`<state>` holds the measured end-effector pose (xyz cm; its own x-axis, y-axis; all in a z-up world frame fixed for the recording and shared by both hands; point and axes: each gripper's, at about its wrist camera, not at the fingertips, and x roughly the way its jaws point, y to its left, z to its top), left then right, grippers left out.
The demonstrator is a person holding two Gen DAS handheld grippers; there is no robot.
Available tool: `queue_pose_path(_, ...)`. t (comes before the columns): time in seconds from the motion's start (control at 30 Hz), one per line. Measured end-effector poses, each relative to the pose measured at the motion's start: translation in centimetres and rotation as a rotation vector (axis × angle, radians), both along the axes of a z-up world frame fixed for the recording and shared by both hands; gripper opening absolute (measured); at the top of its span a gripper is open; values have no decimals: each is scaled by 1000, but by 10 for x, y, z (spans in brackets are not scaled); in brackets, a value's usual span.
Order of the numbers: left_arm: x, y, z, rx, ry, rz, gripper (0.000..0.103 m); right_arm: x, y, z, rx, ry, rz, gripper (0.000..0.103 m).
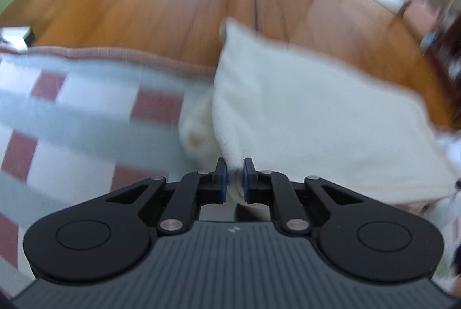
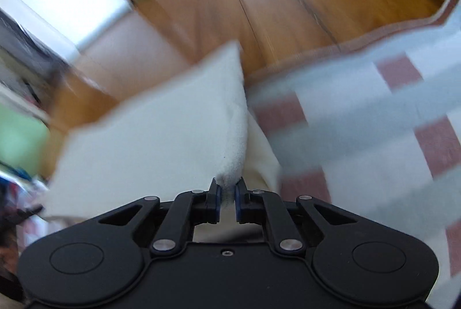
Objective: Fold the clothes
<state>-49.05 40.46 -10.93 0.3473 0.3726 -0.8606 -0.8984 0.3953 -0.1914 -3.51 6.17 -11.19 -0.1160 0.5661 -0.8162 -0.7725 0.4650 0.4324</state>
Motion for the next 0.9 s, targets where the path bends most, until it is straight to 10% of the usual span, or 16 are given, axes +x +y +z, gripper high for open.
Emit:
queue_pose_path(0.27, -12, -21, 32, 89, -46, 57, 10, -12, -9, 20, 39, -15, 49, 11)
queue_pose_path(0.5, 29, -24, -34, -2, 279, -64, 10, -38, 4, -10, -95, -212, 103, 11)
queue_pose_path(0.6, 55, -45, -7, 121, 385, -135, 14, -40, 5, -16, -111, -232, 102, 11)
queue_pose_path(0.73, 81, -75, 37, 250, 348, -185, 39, -42, 4, -16, -107, -255, 118, 12)
queue_pose_path(0.9, 128, -90, 55, 249, 165, -307, 40, -47, 5, -17, -103, -278, 130, 12)
